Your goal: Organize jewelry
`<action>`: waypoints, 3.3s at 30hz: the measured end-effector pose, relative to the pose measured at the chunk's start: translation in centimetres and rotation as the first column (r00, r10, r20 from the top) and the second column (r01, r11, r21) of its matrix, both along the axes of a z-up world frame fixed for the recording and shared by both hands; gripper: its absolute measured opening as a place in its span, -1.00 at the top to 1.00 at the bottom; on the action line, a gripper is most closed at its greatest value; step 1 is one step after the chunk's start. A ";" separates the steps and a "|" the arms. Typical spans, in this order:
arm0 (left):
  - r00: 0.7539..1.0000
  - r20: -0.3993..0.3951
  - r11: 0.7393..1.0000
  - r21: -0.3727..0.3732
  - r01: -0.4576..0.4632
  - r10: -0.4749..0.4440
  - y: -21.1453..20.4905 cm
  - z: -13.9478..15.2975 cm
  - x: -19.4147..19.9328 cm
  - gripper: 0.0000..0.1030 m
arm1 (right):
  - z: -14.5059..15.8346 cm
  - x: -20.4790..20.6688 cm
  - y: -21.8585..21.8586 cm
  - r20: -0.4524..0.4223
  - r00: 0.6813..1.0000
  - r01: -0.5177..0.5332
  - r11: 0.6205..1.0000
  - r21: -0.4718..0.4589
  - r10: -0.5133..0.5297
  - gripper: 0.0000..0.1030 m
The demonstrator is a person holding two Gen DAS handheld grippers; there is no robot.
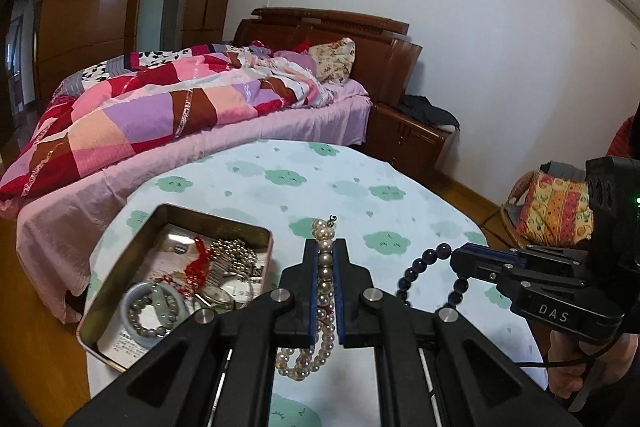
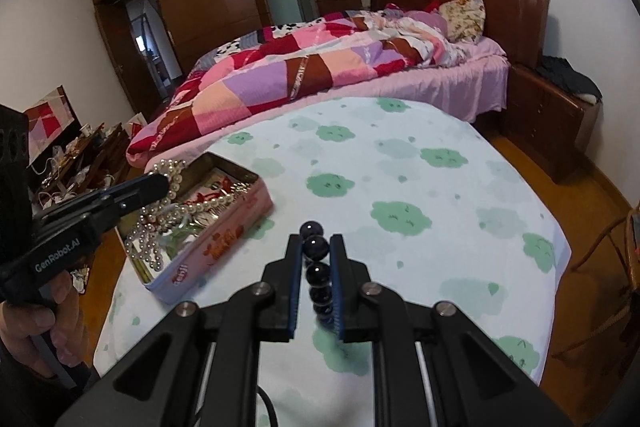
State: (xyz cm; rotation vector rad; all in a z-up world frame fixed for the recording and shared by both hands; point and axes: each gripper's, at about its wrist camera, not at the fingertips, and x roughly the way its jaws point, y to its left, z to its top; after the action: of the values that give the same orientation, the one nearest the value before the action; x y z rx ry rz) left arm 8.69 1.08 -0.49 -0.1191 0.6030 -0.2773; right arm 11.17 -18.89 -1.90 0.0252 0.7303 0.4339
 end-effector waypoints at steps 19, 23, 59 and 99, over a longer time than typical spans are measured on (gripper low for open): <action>0.992 0.012 0.992 -0.019 -0.122 0.122 5.7 0.6 0.1 0.89 | 3.8 1.0 8.8 0.101 0.982 -0.151 0.986 -0.076 0.158 0.70; 0.989 0.010 0.989 -0.016 -0.145 0.145 6.6 0.3 0.3 0.89 | 4.1 1.2 10.4 0.108 0.977 -0.174 0.981 -0.080 0.182 0.70; 0.963 -0.131 0.972 0.019 -0.233 0.234 10.6 -6.1 3.5 0.89 | -2.5 3.8 17.6 -0.010 0.967 -0.253 0.952 -0.175 0.255 0.70; 0.925 0.120 0.932 -0.007 -0.362 0.360 11.1 2.8 -3.8 -0.58 | 3.3 -1.6 10.1 0.207 0.975 -0.064 0.995 -0.082 0.080 -0.55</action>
State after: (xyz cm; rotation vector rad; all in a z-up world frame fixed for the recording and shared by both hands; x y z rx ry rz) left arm 4.85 12.18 2.31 -0.1952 0.4532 0.0784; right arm 9.57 -8.75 1.42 -0.1163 0.5397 0.4701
